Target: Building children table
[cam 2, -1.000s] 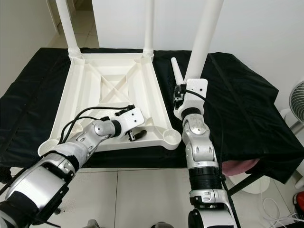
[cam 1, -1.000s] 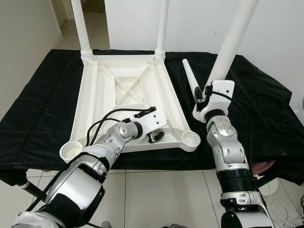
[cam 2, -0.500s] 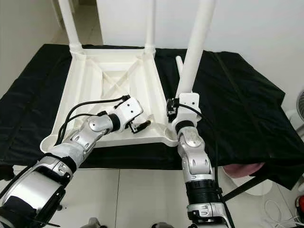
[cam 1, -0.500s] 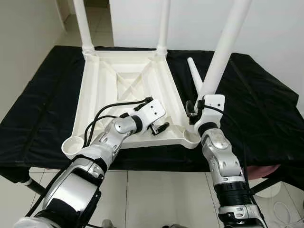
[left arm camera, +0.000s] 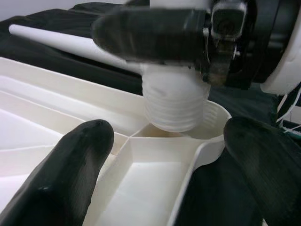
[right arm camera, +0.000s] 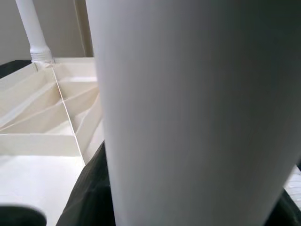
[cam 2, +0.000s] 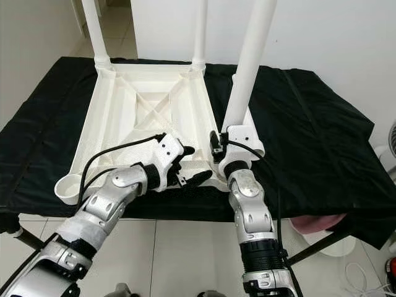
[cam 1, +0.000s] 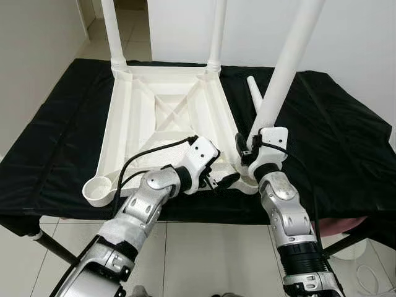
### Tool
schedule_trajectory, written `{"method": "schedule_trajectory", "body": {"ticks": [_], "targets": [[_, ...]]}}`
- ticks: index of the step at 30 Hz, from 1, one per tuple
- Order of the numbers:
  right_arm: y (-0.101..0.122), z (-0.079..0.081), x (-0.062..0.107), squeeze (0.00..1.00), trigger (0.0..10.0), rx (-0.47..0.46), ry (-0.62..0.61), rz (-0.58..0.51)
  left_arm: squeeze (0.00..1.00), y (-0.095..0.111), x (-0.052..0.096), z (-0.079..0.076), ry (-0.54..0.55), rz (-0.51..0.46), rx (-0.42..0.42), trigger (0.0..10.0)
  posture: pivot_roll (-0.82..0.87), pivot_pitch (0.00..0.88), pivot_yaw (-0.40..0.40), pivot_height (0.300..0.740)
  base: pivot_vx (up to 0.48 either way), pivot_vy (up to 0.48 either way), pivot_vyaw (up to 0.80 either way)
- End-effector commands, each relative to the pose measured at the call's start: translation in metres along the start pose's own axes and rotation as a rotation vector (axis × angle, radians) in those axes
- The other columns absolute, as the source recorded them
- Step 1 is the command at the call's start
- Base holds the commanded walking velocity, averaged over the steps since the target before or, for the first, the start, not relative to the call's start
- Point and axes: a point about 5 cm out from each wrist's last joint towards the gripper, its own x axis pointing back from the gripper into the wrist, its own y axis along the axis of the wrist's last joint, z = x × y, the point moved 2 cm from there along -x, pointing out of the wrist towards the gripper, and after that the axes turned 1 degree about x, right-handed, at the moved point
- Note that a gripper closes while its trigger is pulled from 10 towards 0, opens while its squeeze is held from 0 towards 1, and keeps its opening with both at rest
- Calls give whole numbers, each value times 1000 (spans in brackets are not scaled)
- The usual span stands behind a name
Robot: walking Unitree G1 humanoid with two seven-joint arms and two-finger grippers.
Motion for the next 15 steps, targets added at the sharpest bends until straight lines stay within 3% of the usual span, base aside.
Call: {"method": "schedule_trajectory", "body": {"ticks": [1, 5, 10, 15], "targets": [[5, -3, 3, 0, 10000, -13, -7, -35, 0, 0, 6, 5, 84, -5, 27, 10000, -68, 0, -53, 740, 0, 0, 0], [4, -3, 4, 0, 10000, -10, 4, -41, 0, 3, 18, 6, 114, -37, 91, 10000, -64, 0, -56, 740, 0, 0, 0], [3, -5, 6, 0, 10000, -14, 8, -48, 0, 11, 26, 8, 152, -94, 80, 10000, -63, 0, -61, 740, 0, 0, 0], [-20, -8, 16, 0, 10000, 19, 10, 26, 0, 13, 26, 6, 166, -97, 71, 10000, -57, 0, -68, 740, 0, 0, 0]]}}
